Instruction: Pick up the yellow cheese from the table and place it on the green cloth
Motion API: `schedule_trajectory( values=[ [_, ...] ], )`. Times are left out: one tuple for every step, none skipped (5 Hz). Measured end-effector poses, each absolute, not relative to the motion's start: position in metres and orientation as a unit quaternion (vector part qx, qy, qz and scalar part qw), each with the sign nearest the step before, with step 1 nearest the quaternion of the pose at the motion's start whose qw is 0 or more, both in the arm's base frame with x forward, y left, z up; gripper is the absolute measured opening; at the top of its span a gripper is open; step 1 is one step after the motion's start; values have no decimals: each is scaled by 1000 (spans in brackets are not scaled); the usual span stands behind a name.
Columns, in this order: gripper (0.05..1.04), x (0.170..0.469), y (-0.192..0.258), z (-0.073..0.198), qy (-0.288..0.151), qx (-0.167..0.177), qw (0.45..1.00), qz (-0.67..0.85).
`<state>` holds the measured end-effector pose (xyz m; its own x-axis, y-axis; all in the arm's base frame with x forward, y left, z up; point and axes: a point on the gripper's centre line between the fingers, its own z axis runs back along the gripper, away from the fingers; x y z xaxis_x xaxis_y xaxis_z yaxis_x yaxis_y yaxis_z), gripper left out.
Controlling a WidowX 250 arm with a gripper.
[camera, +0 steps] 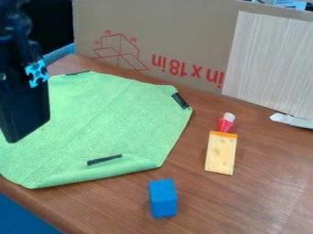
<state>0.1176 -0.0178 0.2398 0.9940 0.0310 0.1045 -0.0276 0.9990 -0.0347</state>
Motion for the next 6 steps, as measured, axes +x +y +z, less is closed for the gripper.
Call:
schedule_trajectory(
  values=[
    [1000, 117, -18, 236, -50, -14, 999, 17],
    [1000, 144, -32, 199, -64, 18, 998, 6],
    [999, 156, -46, 178, -181, 27, 983, 30],
    [999, 183, -48, 150, -220, 44, 974, 46],
    [999, 208, -46, 137, -236, 40, 968, 78],
    [999, 230, -44, 127, -236, 26, 964, 123]
  ],
)
